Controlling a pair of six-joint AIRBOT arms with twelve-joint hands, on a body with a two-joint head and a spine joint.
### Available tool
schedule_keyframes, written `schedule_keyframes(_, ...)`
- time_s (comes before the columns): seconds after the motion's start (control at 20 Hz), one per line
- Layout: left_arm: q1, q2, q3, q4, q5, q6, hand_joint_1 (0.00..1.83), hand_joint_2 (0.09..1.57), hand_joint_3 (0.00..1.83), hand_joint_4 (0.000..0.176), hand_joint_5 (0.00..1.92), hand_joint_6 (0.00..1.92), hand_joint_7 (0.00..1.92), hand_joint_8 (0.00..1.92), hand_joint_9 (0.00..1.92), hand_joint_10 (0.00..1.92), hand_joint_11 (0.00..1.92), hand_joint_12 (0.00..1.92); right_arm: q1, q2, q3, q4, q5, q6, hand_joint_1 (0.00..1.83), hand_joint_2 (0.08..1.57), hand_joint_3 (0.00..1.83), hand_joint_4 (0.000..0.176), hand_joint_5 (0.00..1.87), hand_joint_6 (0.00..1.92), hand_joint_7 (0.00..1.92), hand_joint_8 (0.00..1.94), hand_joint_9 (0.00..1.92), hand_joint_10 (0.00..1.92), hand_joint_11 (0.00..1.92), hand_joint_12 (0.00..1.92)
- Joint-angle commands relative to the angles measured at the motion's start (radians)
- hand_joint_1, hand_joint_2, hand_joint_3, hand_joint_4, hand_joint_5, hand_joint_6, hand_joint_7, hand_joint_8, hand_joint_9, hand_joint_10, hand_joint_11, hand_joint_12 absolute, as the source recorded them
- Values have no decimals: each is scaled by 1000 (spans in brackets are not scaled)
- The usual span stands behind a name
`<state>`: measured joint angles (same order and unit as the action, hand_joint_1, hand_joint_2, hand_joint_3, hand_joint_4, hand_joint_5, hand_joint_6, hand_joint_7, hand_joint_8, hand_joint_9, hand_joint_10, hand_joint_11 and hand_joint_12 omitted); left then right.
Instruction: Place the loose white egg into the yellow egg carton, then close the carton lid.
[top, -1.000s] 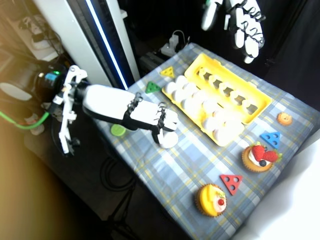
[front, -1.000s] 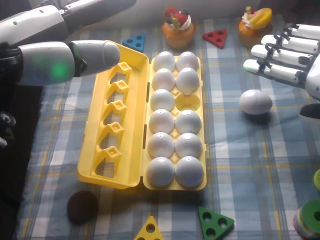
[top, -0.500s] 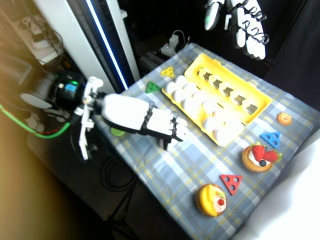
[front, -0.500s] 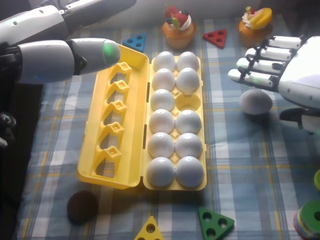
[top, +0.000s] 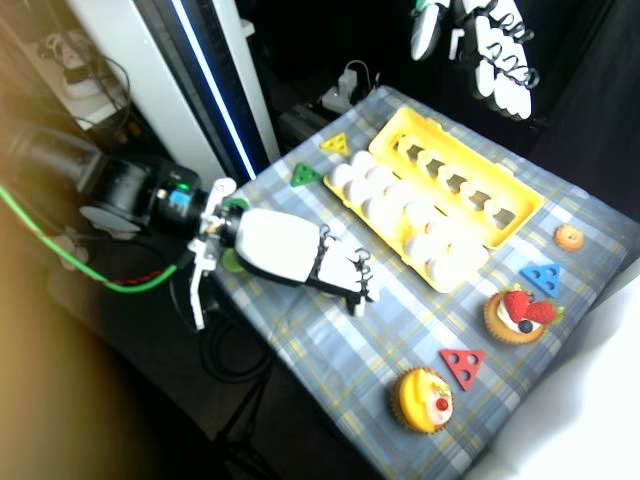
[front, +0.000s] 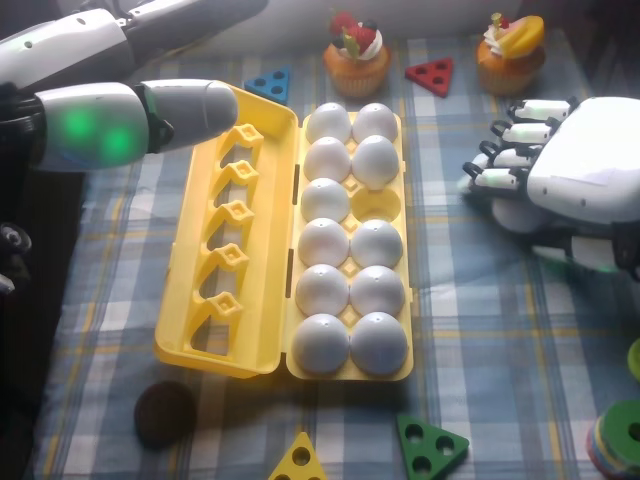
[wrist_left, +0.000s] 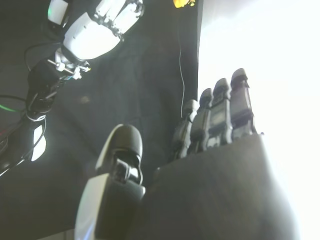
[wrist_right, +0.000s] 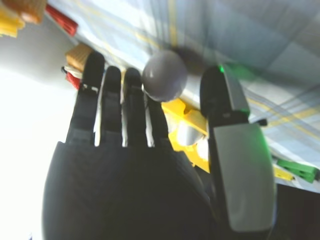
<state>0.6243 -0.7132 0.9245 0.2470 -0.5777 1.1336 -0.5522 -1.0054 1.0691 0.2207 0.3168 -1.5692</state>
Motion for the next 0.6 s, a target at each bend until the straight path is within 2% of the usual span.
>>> schedule_keyframes(0.0,-11,0,4,-27,-124,-2,106,1479,0,75,11,3,0,0,0,0,0,252,15,3,5,-1,82,-4,1297,1243,0,0,588,1300,843,1292,670,1514,303,1863)
schedule_keyframes(0.05,-9,0,4,-28,-126,-2,114,1476,0,75,16,3,0,0,0,0,0,386,16,4,4,0,84,-4,1335,1236,0,0,600,1306,863,1301,710,1566,348,1881)
schedule_keyframes(0.1,-5,1,4,-31,-128,-2,135,1471,0,66,33,7,0,0,10,5,0,609,24,10,-1,0,90,-4,1231,1253,3,0,623,1291,845,1462,892,1590,721,1905)
schedule_keyframes(0.15,-3,3,4,-33,-129,-2,163,1475,0,62,48,9,0,0,14,9,0,825,31,21,-10,0,99,-4,1198,1276,5,0,593,1327,808,1548,913,1616,824,1918)
schedule_keyframes(0.2,-2,3,4,-34,-129,-2,168,1478,1,67,43,5,0,0,2,1,0,868,38,34,-24,-2,112,-4,1192,1281,2,0,579,1353,810,1542,925,1579,860,1894)
schedule_keyframes(0.25,-2,4,4,-36,-129,-2,124,1484,0,90,14,3,0,0,0,0,0,627,46,51,-41,-5,132,-4,1209,1256,0,0,635,1290,849,1483,999,1521,964,1796)
schedule_keyframes(0.35,0,7,4,-39,-125,-2,111,1495,2,60,42,15,0,0,0,0,0,552,67,77,-70,-33,153,-4,1205,1258,0,0,605,1359,855,1460,1050,1510,1026,1787)
schedule_keyframes(0.4,8,10,5,-51,-126,-1,75,1502,0,53,51,9,0,0,0,0,0,848,89,88,-89,-62,158,-4,1192,1263,1,0,623,1359,827,1503,965,1618,976,1898)
schedule_keyframes(0.45,9,10,5,-52,-126,-1,75,1502,0,53,51,9,0,0,0,0,0,848,89,88,-89,-63,158,-4,1192,1263,1,0,623,1359,827,1503,965,1618,976,1898)
schedule_keyframes(0.5,14,14,5,-62,-127,2,105,1500,0,43,63,8,1,0,3,1,0,996,101,89,-94,-74,158,-4,1201,1246,0,0,669,1293,842,1474,916,1605,915,1893)
schedule_keyframes(0.55,17,16,5,-69,-126,6,127,1490,0,54,62,4,0,0,0,0,0,918,109,89,-95,-81,158,-4,1194,1255,1,0,664,1299,810,1526,883,1690,912,1915)
